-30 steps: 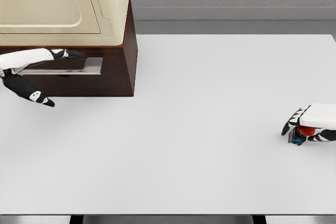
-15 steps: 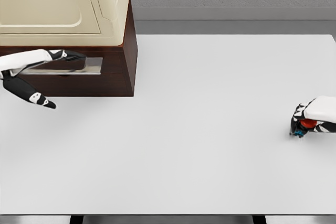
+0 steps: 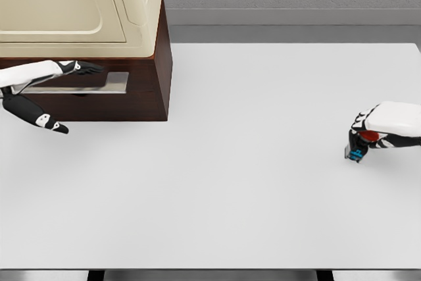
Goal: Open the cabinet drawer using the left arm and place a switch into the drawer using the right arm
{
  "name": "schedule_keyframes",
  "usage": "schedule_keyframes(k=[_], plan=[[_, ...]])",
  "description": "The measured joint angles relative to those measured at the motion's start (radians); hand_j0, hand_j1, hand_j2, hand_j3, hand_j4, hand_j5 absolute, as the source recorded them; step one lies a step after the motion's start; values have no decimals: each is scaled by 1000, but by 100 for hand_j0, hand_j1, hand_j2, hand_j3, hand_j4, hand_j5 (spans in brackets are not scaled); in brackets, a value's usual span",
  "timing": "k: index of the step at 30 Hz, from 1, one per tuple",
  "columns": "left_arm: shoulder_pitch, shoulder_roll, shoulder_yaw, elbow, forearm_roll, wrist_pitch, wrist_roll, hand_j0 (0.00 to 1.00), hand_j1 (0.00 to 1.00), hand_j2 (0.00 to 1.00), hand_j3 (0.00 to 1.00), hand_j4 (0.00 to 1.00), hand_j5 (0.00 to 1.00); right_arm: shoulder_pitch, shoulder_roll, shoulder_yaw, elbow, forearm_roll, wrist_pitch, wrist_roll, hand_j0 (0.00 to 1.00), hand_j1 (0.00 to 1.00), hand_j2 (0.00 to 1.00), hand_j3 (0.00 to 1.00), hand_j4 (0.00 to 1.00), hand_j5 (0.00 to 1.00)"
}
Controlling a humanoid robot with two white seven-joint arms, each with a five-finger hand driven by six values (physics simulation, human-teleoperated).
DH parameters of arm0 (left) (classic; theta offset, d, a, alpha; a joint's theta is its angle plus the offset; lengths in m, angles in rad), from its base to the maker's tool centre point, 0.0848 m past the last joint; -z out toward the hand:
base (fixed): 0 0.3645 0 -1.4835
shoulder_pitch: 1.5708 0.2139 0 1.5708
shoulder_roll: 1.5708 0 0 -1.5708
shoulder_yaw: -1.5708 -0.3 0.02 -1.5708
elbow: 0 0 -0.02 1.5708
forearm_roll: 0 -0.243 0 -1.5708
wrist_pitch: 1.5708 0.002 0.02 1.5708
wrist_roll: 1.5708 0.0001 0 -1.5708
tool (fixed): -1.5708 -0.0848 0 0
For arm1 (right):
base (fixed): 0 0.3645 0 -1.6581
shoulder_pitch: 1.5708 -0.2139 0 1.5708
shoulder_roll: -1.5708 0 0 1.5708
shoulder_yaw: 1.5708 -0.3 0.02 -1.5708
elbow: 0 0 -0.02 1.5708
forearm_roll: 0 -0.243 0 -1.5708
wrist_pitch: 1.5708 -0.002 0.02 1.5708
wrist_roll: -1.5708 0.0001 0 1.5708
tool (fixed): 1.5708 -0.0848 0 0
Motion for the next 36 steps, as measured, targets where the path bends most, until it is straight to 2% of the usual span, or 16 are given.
schedule_keyframes(k=[12,16,17,21,27,32,34,36], plan=[[14,-10,2,3,4,-4,0,100,100,100,100,100,100,-91,89,8,-4,3,0,41,43,43,43,43,43,43],[114,-4,81,-38,0,-12,-2,100,100,100,100,100,100,-132,112,11,-5,7,0,43,43,43,43,43,43,43],[117,-5,100,-45,-11,-22,-7,100,100,100,100,100,100,-140,118,12,-5,7,0,43,43,43,43,43,43,43],[118,-2,175,-60,15,-76,-3,100,100,100,100,100,100,-187,149,20,-5,10,0,43,43,43,43,43,43,43],[121,0,210,-65,70,-108,0,100,100,100,100,100,100,-290,205,70,-1,14,-1,45,43,43,43,43,43,43],[193,4,219,-66,151,-117,0,100,100,100,100,100,100,-339,245,108,0,13,0,44,43,43,43,43,43,43],[201,7,220,-66,167,-127,0,100,100,100,100,100,100,-365,257,122,-1,13,0,44,43,43,43,43,43,43],[235,13,221,-66,174,-135,0,100,100,100,100,100,100,-405,274,146,-2,13,0,44,43,43,43,43,43,43]])
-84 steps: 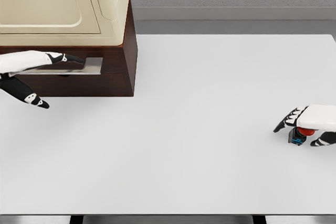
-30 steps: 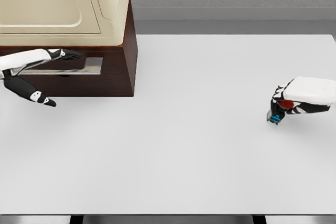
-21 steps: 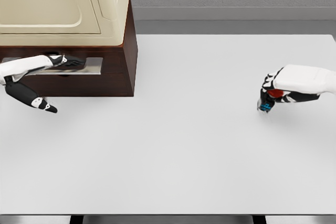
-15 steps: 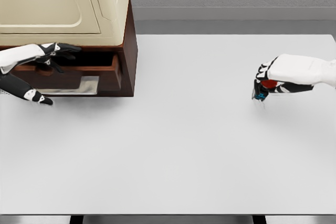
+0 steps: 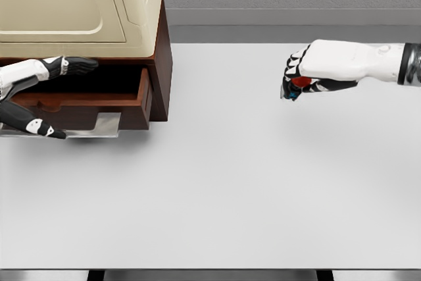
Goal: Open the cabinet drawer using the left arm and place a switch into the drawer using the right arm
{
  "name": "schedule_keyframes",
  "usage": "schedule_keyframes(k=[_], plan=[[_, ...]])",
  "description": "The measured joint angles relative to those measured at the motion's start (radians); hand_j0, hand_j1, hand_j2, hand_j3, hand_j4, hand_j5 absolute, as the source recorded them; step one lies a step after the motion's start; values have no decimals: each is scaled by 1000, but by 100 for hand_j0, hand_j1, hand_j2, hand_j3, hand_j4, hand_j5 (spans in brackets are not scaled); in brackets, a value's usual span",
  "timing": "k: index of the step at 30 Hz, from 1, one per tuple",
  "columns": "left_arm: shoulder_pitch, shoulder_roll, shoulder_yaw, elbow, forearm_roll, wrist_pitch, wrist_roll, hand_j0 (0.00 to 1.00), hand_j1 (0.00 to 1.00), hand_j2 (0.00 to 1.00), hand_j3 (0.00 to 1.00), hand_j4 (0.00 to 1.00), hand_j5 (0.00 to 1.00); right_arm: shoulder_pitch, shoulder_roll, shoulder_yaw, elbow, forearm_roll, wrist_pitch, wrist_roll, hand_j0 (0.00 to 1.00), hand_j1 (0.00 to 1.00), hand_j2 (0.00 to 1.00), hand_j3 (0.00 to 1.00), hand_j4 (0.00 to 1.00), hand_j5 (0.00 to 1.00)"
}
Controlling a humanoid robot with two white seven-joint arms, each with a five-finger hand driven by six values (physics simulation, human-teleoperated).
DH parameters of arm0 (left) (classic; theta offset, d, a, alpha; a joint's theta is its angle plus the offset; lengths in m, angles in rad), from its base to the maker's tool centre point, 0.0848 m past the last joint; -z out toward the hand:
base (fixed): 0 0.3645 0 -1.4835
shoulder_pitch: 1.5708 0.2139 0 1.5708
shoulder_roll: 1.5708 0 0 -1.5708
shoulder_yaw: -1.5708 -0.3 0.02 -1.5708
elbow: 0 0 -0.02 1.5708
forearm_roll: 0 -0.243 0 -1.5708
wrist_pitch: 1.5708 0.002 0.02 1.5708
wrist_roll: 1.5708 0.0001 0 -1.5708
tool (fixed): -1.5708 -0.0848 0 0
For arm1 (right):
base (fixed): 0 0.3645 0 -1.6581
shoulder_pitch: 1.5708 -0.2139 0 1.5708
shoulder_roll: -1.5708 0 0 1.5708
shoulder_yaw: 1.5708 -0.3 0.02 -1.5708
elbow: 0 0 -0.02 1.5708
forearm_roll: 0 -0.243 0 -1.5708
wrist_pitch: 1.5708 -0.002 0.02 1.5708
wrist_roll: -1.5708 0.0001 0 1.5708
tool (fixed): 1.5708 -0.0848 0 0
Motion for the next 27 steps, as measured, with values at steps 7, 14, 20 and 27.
schedule_keyframes(k=[7,14,20,27], plan=[[0,23,6,-1,43,-115,0,100,100,100,100,100,100,-75,56,70,-1,0,-1,0,43,43,43,43,43,43],[9,28,2,-1,67,-292,0,100,100,100,100,100,100,-140,107,133,0,0,0,0,43,43,43,43,43,43],[15,27,-4,-1,69,-317,0,100,100,100,100,100,100,-206,169,196,2,0,-1,0,43,43,43,43,43,43],[17,29,-6,-1,69,-320,0,100,100,100,100,100,100,-278,207,243,-1,-2,-1,0,43,43,43,43,43,43]])
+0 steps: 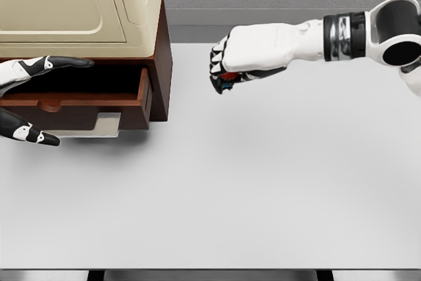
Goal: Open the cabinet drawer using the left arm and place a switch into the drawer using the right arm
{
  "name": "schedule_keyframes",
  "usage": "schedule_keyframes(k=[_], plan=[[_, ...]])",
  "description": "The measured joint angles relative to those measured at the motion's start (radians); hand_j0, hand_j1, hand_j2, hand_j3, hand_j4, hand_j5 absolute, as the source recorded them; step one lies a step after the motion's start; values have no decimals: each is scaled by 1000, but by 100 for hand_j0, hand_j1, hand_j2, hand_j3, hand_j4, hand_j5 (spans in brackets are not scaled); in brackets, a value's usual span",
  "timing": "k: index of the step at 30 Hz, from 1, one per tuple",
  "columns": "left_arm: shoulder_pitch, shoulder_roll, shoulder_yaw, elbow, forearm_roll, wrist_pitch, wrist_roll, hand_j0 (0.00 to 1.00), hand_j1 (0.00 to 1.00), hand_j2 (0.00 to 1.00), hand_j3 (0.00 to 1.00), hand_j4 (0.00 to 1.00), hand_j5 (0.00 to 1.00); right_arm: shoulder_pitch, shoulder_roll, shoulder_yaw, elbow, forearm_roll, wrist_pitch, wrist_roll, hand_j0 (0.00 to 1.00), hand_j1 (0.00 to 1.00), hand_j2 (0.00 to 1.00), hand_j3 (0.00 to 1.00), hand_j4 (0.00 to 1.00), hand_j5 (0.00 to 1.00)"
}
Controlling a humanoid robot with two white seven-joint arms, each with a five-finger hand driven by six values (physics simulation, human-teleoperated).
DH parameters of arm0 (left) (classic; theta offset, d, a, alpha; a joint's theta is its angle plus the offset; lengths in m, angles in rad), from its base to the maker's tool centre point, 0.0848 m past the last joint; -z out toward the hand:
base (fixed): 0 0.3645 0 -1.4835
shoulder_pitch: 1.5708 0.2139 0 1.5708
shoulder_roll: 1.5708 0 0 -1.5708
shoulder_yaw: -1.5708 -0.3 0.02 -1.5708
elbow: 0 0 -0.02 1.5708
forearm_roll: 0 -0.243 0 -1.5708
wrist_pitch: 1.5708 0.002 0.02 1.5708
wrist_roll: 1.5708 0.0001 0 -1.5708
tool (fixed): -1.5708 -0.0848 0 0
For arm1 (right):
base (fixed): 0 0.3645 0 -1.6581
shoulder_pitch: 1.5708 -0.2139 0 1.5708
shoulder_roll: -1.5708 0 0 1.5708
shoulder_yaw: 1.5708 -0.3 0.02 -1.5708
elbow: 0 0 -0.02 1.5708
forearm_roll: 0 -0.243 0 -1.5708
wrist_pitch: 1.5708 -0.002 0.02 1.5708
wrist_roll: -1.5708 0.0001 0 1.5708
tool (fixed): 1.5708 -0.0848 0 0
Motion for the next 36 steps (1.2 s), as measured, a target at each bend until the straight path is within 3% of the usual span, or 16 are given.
schedule_keyframes(k=[22,36], plan=[[5,-2,0,0,-1,0,0,100,100,100,100,100,100,-117,119,69,-37,-80,0,0,44,44,44,44,44,44],[5,-4,1,0,-1,0,0,100,100,100,100,100,100,-147,241,88,20,-91,0,0,44,44,44,44,44,44]])
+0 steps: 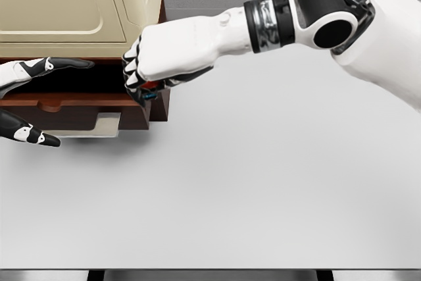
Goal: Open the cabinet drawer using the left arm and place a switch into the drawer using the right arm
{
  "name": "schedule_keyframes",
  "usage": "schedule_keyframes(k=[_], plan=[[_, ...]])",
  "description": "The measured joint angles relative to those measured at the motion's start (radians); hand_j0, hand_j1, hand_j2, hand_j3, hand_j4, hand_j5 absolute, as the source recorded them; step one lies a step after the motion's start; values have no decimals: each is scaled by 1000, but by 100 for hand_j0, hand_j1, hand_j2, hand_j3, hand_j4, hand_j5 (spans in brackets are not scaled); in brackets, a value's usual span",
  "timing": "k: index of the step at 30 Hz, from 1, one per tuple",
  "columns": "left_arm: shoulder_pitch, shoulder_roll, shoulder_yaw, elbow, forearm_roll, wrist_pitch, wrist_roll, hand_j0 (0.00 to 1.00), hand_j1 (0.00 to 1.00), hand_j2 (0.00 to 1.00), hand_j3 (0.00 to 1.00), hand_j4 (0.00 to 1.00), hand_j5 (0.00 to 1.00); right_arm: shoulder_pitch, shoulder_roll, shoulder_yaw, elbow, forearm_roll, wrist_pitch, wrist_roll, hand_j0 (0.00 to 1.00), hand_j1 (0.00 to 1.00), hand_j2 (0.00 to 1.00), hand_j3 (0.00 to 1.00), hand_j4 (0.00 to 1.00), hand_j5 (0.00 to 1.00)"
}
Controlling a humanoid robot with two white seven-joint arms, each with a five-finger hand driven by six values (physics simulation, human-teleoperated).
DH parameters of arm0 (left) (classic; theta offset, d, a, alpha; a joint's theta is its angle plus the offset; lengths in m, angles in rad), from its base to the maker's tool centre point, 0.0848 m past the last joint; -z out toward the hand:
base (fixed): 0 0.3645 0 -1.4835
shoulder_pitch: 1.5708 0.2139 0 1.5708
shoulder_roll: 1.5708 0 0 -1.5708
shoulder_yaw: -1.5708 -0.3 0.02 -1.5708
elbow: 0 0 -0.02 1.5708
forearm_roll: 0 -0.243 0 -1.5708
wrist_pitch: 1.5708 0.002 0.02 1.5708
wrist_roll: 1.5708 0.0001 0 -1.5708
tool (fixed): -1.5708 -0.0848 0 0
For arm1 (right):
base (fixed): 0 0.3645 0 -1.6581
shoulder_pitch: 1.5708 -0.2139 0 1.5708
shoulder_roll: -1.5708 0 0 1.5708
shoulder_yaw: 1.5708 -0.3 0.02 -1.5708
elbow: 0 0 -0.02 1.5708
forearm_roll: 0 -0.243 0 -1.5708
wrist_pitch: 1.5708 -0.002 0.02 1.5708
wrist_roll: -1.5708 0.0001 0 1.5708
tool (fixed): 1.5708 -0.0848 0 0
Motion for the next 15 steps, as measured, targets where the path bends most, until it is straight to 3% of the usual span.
schedule_keyframes(k=[15], plan=[[6,-6,-1,0,0,0,0,100,100,100,100,100,100,-28,96,31,148,0,0,0,44,44,44,44,44,44]])
